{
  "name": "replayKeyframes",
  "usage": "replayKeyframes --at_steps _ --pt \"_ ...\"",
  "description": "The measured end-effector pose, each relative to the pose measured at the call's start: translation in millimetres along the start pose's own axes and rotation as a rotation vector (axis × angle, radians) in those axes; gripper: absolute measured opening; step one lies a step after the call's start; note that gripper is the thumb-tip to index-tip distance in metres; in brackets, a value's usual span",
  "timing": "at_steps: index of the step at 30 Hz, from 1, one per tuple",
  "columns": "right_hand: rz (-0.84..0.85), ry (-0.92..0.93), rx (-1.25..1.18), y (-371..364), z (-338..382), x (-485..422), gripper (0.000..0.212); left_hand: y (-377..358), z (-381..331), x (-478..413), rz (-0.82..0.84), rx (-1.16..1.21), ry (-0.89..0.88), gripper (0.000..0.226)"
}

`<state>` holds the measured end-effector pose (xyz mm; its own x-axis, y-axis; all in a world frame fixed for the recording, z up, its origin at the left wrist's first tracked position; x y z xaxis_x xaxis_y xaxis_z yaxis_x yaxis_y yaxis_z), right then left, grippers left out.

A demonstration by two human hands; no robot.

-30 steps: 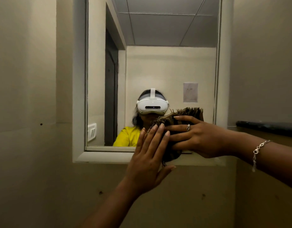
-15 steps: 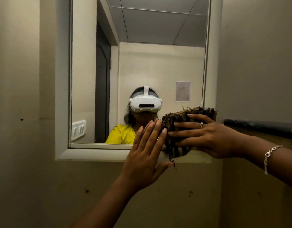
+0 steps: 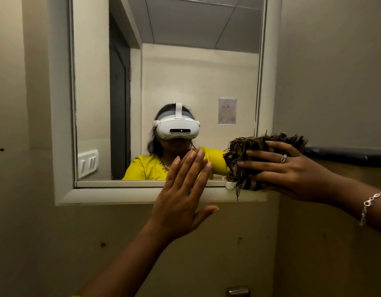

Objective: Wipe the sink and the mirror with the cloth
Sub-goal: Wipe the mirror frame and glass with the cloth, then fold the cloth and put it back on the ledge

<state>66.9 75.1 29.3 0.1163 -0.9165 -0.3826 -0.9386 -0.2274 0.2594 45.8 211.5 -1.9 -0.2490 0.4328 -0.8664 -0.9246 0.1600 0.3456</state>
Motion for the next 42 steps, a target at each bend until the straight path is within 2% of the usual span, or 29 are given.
replayKeyframes --at_steps 6,10,14,18,20,22,25,27,29,32,35,38,40,42 --pt "0.073 0.127 0.215 3 2 7 0.029 2 0 0 0.010 0.009 0.011 0.075" --pt "0.096 0.114 0.320 8 -4 8 0.031 3 2 1 0.020 0.050 0.015 0.075" --pt "0.087 -0.035 0.403 22 -28 -2 0.028 4 1 0 0.006 0.085 0.028 0.074" --pt "0.072 -0.284 0.309 45 -57 -16 0.024 7 1 1 -0.008 0.116 0.026 0.075" --pt "0.053 -0.502 0.156 59 -76 -18 0.030 7 1 1 -0.010 0.133 0.014 0.075" --pt "-0.011 -0.769 -0.113 73 -92 -16 0.035 7 0 1 -0.009 0.154 0.006 0.074" --pt "-0.119 -1.148 -0.573 73 -106 6 0.023 8 0 3 -0.008 0.199 -0.009 0.072" --pt "-0.130 -1.294 -0.906 60 -99 17 0.015 10 0 3 -0.014 0.244 -0.019 0.070" --pt "-0.116 -1.385 -1.138 53 -90 21 0.013 16 1 -1 -0.039 0.309 -0.016 0.069" --pt "-0.063 -1.422 -1.358 48 -78 20 0.013 37 2 -22 -0.129 0.486 -0.001 0.066" --pt "0.071 -1.348 -1.498 48 -66 15 0.023 66 -3 -57 -0.196 0.829 0.081 0.067" --pt "0.221 -1.237 -1.583 48 -54 13 0.032 71 -16 -91 -0.075 1.106 0.246 0.062" --pt "0.265 -1.173 -1.623 52 -53 18 0.035 63 -28 -110 0.064 1.181 0.300 0.058" --pt "0.276 -1.134 -1.647 56 -56 26 0.034 58 -41 -125 0.179 1.230 0.319 0.044"
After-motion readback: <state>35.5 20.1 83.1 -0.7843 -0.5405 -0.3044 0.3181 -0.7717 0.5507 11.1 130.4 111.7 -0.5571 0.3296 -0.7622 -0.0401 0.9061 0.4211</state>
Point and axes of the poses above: each hand's wrist, its own x-axis away from the middle knuckle, its own y-axis out of the back of the hand, z = x × y, the point moved 10 cm from there along -x, towards the middle knuckle, and after that the axes turned 8 degrees about x, right-handed, at the moved point
